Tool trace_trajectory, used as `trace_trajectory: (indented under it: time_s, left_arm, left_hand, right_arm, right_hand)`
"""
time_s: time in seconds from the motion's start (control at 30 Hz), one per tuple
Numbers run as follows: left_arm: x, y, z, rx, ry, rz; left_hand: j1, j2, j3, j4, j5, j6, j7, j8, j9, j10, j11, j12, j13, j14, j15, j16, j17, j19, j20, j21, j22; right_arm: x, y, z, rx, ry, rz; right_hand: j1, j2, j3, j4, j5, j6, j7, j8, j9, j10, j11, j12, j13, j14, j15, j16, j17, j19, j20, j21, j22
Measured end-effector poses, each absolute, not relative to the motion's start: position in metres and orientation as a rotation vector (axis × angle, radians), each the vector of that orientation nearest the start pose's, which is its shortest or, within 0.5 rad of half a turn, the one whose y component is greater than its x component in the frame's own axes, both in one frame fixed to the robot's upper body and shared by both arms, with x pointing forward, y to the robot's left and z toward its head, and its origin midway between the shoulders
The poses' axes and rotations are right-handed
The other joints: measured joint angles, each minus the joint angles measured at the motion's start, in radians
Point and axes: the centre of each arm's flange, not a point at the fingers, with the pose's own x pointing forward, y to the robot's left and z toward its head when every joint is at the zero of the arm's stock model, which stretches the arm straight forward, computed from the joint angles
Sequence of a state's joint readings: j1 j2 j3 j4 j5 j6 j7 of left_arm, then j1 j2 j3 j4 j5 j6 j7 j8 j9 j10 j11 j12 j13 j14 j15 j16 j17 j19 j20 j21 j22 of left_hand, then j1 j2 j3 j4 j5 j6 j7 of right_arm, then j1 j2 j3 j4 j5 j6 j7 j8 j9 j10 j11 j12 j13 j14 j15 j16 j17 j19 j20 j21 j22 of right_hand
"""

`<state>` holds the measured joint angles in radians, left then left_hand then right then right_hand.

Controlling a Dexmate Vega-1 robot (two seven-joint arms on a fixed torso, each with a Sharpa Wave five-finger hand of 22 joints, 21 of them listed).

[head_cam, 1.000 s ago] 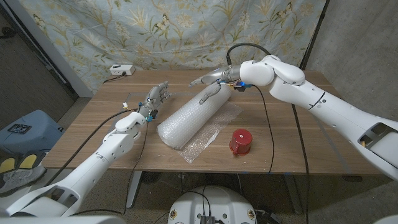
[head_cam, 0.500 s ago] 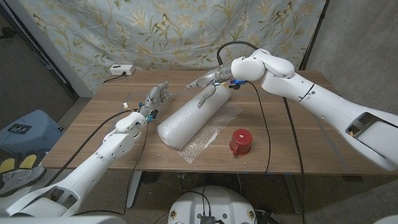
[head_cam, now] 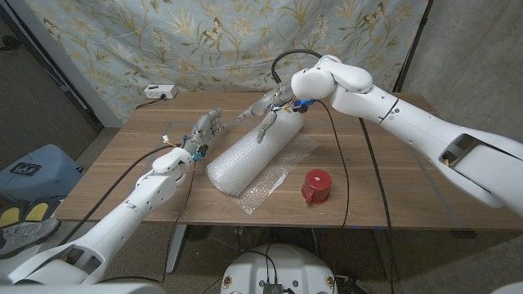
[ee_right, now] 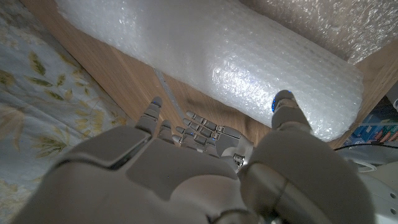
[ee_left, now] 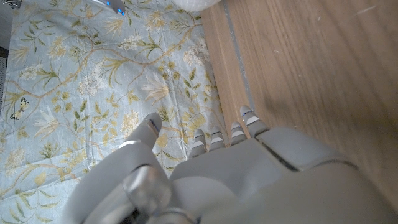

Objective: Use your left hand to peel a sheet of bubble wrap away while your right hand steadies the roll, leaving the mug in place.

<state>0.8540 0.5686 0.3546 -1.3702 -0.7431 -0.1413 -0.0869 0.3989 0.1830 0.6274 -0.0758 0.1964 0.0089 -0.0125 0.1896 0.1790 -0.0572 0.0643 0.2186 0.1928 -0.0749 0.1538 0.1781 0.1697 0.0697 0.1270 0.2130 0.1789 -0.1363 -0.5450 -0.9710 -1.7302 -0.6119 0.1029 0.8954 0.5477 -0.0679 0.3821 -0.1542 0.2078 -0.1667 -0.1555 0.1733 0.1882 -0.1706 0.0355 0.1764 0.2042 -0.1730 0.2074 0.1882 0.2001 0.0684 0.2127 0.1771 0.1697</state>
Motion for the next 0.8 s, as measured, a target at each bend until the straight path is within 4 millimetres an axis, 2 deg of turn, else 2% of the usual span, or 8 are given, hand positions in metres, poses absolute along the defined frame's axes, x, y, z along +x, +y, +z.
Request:
trace_trajectory:
  time_s: [0.47, 0.8]
  left_arm:
    - [0.653, 0.298, -0.036, -0.081, -0.477, -0.269]
    - [0.652, 0.296, -0.044, -0.094, -0.469, -0.261]
  left_hand:
    - [0.003, -0.003, 0.000, 0.000, 0.000, 0.000, 0.000, 0.000, 0.000, -0.004, 0.004, 0.000, 0.000, 0.000, 0.000, 0.000, 0.000, 0.000, 0.000, 0.000, 0.000]
    - [0.004, -0.004, 0.000, 0.000, 0.000, 0.000, 0.000, 0.000, 0.000, -0.004, 0.004, 0.000, 0.000, 0.000, 0.000, 0.000, 0.000, 0.000, 0.000, 0.000, 0.000]
  right_arm:
    - [0.551, 0.014, 0.131, -2.236, -0.552, 0.792]
    - [0.556, 0.018, 0.127, -2.315, -0.516, 0.859]
  right_hand:
    - [-0.004, -0.004, -0.004, 0.004, 0.008, -0.004, -0.004, 0.000, 0.000, 0.000, 0.000, 0.000, 0.000, 0.000, 0.000, -0.003, 0.000, -0.009, 0.001, 0.000, 0.000]
    - [-0.008, -0.008, -0.007, 0.007, 0.008, -0.005, -0.013, 0.000, 0.000, 0.000, 0.000, 0.000, -0.005, 0.000, 0.000, -0.003, 0.000, -0.016, 0.005, 0.000, 0.000]
